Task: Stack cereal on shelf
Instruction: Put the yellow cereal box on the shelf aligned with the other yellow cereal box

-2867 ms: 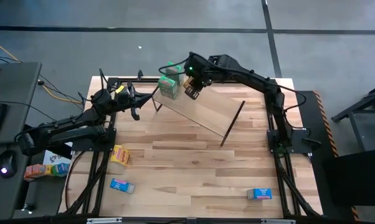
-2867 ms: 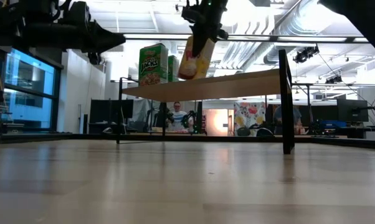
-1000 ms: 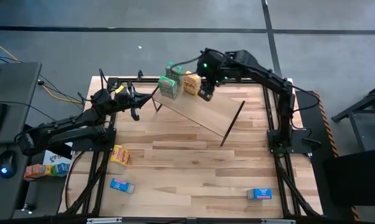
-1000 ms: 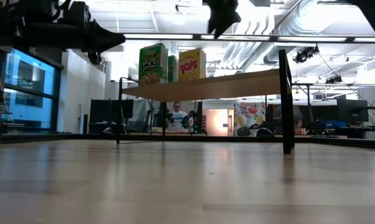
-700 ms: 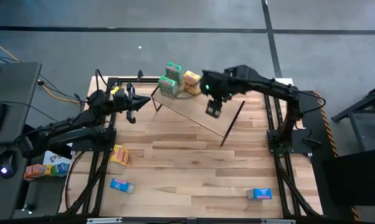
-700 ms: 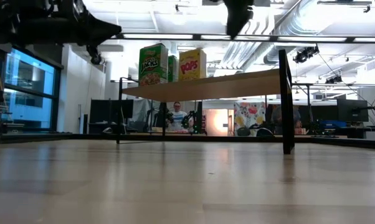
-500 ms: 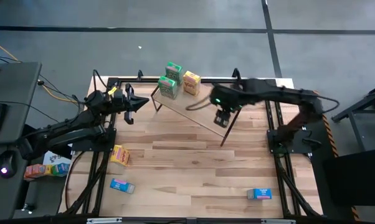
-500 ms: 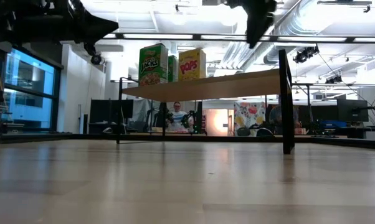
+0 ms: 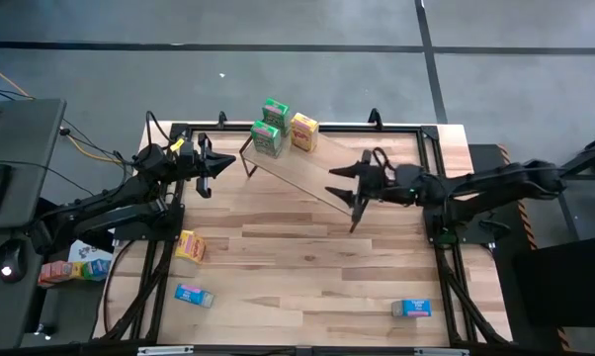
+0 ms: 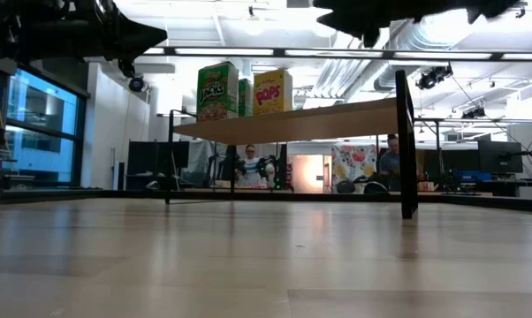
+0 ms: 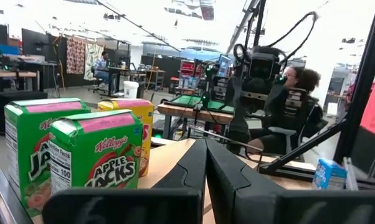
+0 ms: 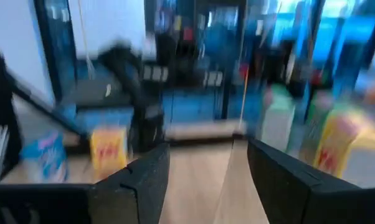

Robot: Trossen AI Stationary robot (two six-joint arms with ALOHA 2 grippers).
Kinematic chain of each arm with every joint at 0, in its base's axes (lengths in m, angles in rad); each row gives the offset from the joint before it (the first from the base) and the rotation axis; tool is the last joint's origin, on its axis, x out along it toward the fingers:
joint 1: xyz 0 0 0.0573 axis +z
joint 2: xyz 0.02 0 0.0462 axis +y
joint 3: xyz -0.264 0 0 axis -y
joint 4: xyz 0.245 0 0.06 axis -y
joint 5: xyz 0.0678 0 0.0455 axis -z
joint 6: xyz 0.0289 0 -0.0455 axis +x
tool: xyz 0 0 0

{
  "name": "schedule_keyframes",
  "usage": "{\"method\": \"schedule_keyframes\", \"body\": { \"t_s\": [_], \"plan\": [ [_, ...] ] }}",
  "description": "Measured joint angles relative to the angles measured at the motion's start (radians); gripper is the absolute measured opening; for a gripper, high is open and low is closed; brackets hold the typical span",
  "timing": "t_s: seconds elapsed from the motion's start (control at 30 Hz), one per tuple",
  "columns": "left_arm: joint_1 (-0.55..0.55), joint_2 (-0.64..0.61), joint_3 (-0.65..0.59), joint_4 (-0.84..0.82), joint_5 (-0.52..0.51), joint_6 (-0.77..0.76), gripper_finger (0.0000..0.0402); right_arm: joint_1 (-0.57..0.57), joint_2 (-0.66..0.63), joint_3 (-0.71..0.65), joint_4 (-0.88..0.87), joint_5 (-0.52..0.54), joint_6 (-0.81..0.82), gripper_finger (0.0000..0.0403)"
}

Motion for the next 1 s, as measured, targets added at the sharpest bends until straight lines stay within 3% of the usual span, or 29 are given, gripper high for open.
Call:
{"method": "schedule_keyframes", "body": {
  "t_s": [0.1,0.53,0.67,1.0],
  "plan": [
    [0.000,0.000,0.000,0.000,0.000,0.016,0.0000,-0.014,0.002,-0.063,0.149,-0.022,-0.040,0.0209],
    [0.000,0.000,0.000,0.026,-0.047,0.051,0.0009,-0.025,0.003,-0.084,0.106,0.003,-0.097,0.0209],
    [-0.001,0.000,0.000,0.025,-0.057,0.051,0.0053,-0.040,0.003,-0.084,0.108,0.004,-0.079,0.0209],
    [-0.001,0.000,0.000,0.027,-0.012,-0.001,0.0225,-0.046,0.003,-0.084,0.100,0.002,-0.036,0.0209]
  ]
}}
